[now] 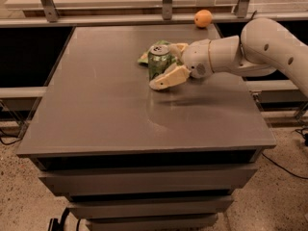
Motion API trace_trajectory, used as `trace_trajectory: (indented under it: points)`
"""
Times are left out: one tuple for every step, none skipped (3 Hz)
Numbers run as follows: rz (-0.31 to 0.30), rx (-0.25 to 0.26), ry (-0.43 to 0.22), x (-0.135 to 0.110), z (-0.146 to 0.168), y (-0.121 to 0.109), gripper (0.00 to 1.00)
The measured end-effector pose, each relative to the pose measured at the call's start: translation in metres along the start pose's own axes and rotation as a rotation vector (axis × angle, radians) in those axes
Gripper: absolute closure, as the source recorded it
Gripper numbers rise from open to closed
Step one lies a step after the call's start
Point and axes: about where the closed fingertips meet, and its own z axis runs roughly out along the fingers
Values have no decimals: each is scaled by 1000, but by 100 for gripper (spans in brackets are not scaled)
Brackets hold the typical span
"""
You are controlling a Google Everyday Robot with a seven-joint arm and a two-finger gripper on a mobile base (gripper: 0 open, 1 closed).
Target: Move green can near green rice chip bag
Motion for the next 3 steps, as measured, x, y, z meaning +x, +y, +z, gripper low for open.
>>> trace_trajectory:
  points:
    - [15,28,7,9,-6,-6,0]
    - [-4,65,57,25,-57,-12,0]
    - [-5,65,57,25,-57,-12,0]
